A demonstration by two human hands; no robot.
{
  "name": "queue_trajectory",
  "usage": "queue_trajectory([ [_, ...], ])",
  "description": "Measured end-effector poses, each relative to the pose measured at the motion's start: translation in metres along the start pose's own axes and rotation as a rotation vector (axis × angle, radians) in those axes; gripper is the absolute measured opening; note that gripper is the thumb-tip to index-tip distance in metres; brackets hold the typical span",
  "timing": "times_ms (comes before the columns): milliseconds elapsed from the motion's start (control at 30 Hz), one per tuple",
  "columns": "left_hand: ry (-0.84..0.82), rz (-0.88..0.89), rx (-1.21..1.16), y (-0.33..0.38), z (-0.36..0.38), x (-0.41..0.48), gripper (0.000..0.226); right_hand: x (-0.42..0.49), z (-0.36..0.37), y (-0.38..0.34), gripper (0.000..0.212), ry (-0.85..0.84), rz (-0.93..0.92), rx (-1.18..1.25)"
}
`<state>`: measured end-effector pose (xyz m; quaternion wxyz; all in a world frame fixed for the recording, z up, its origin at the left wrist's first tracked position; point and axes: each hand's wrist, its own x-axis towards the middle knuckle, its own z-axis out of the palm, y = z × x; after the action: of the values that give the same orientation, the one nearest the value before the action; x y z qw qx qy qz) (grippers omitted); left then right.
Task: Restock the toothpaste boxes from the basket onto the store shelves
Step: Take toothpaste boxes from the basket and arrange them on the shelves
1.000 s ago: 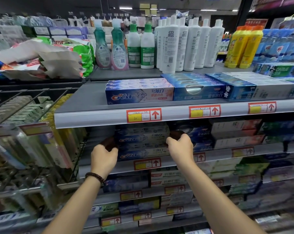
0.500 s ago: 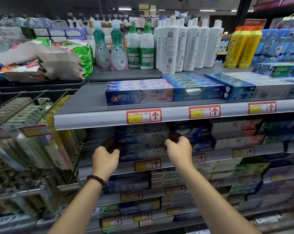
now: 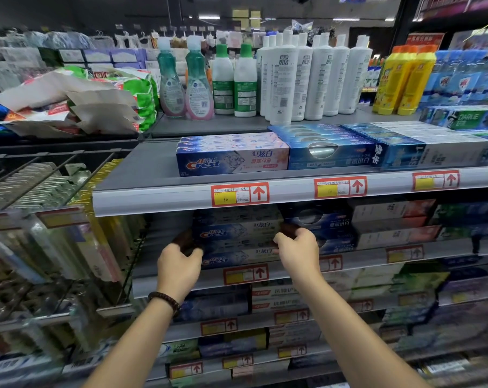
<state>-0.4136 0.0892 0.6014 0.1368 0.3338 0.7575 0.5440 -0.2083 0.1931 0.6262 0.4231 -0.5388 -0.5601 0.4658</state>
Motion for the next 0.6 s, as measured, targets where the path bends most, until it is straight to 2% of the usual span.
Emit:
queue_trajectory([
  [167, 0.001, -0.008, -0.028, 0.003, -0.001, -0.003, 0.022, 0.001, -0.002, 0.004, 0.013, -0.007, -0.016, 0.020],
  [300, 0.031, -0.082, -0.014, 0.003, 0.000, -0.006, 0.002, 0.001, -0.007, 0.005, 0.008, -0.013, -0.027, 0.038],
  [400, 0.042, -0.100, 0.013, 0.003, 0.000, -0.007, 0.011, -0.003, -0.013, 0.007, 0.022, -0.022, -0.048, 0.046],
  [500, 0.073, -0.110, 0.014, 0.004, -0.001, -0.010, 0.016, -0.006, -0.019, 0.012, 0.016, -0.017, -0.048, 0.056],
  [600, 0.135, -0.072, 0.055, 0.001, -0.002, -0.013, 0.026, -0.009, -0.026, 0.018, 0.026, -0.020, -0.055, 0.090],
])
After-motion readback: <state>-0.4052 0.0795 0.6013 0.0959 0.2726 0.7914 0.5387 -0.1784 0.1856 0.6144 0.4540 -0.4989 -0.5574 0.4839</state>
